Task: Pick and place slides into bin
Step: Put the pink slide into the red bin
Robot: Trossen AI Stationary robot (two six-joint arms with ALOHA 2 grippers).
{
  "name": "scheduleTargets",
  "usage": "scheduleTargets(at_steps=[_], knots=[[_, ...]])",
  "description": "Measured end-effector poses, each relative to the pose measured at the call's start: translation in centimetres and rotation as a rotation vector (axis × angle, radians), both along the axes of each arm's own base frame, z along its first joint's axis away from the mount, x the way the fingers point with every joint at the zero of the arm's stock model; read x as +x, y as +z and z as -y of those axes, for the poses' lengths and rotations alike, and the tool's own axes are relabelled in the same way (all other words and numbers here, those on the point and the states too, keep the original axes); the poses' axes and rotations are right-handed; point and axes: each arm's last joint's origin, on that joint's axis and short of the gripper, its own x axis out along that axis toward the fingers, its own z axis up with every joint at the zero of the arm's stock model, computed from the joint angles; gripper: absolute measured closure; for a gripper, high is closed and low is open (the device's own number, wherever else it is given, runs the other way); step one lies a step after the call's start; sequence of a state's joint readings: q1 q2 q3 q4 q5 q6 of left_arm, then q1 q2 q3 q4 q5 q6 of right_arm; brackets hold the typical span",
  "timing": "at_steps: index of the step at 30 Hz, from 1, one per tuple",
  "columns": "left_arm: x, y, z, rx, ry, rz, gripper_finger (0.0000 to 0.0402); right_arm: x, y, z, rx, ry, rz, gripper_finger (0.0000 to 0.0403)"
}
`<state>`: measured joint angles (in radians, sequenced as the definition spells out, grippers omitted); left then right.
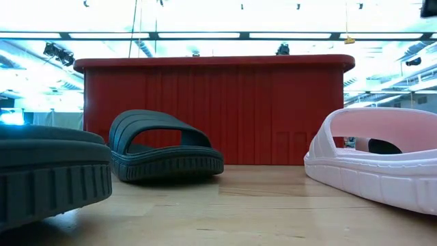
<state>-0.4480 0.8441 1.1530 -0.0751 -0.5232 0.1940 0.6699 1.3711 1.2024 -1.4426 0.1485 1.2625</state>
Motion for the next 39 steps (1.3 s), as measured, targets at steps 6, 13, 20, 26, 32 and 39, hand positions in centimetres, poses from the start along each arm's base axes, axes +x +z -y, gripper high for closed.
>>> scheduleTargets(at_steps=[6, 13, 20, 26, 32, 39], knots=[[0.1, -0.3, 0.0, 0.014, 0.0, -0.029, 0.0355, -0.7, -5.1, 1.2, -0.203, 0.083, -0.198, 0.03], [0.1, -0.3, 0.0, 0.015, 0.0, -0.032, 0.0357, -2.5, -9.2, 4.6, -0.365, -0.046, -0.337, 0.03], [0.1, -0.3, 0.0, 0.015, 0.0, -0.031, 0.036, -1.6, -11.6, 5.5, -0.325, -0.051, -0.181, 0.0307], [0.1, -0.3, 0.0, 0.015, 0.0, -0.031, 0.0363, -1.3, -11.7, 7.1, -0.421, -0.081, -0.227, 0.0312], [0.3, -0.5, 0.2, 0.012, -0.002, -0.039, 0.0362, -0.8, -11.7, 8.0, -0.39, -0.047, -0.25, 0.0312], [0.6, -0.7, 0.3, -0.007, -0.011, -0.055, 0.0367, -0.3, -12.1, 7.6, -0.192, -0.057, -0.256, 0.0312]])
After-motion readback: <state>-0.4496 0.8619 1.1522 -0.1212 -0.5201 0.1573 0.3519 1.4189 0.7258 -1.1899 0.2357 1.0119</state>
